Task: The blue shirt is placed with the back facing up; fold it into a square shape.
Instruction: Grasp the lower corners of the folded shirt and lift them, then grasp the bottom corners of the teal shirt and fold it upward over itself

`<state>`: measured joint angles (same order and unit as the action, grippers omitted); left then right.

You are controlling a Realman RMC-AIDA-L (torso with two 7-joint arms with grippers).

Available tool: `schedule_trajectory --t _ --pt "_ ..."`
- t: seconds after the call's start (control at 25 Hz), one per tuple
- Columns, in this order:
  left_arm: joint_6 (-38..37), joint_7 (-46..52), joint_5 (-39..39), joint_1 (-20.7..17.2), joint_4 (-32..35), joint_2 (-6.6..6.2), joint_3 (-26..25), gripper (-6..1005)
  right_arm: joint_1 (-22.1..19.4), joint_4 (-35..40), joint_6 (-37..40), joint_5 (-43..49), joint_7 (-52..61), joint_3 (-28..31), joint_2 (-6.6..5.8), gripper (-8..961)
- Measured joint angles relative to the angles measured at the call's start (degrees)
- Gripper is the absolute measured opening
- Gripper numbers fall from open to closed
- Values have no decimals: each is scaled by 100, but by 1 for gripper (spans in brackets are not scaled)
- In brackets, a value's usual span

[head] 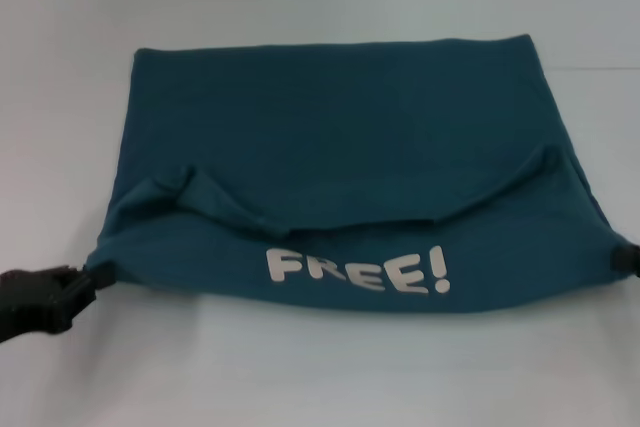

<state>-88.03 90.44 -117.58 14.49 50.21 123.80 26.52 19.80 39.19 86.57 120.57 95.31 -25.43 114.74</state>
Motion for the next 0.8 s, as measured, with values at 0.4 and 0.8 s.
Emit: schedule_trajectory --t 0.4,0.8 --pt "-1494 18 -602 -274 106 -26 -593 49 -720 108 1247 26 -834 343 -47 47" --pt "-2556 -116 -1210 -505 353 -12 -729 50 -1372 166 2092 184 -1412 524 -48 47"
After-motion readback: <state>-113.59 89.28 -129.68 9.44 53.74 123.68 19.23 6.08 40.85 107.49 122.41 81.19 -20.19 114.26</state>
